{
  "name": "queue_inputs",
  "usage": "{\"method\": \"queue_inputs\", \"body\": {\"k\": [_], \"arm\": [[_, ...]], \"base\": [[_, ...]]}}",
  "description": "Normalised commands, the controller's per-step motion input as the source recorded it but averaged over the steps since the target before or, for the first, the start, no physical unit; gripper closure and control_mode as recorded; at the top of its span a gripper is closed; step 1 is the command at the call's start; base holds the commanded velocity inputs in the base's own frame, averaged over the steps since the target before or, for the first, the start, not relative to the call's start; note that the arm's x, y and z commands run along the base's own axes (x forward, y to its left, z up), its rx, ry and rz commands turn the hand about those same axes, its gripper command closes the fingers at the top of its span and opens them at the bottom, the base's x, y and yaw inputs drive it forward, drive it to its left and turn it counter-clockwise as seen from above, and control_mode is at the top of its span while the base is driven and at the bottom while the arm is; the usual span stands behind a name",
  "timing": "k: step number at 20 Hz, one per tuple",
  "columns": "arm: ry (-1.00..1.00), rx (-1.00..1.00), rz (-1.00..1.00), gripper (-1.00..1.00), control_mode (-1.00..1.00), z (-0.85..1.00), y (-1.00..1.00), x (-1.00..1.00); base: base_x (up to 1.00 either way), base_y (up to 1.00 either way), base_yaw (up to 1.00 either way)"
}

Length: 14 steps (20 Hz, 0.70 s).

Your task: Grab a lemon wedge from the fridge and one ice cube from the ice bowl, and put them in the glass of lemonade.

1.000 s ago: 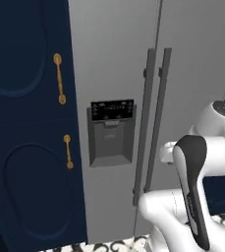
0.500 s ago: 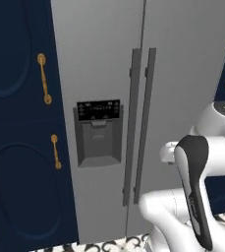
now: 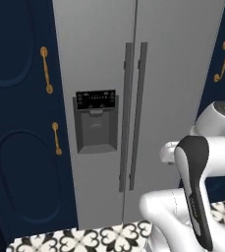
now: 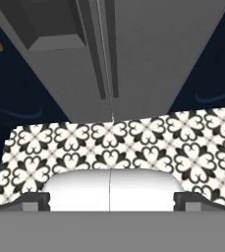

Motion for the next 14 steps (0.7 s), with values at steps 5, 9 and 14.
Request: {"method": "queue_inputs", "body": {"k": [5, 9, 14], "arm": [[0.0, 0.0, 0.0, -1.0, 1.0, 0.0, 0.0, 0.0], [0.0, 0.0, 0.0, -1.0, 1.0, 0.0, 0.0, 0.0], [0.0, 0.0, 0.0, -1.0, -1.0, 0.0, 0.0, 0.0]], "base": [[-0.2, 0.0, 0.0], [0.0, 0.0, 0.0], [0.0, 0.0, 0.0]]}}
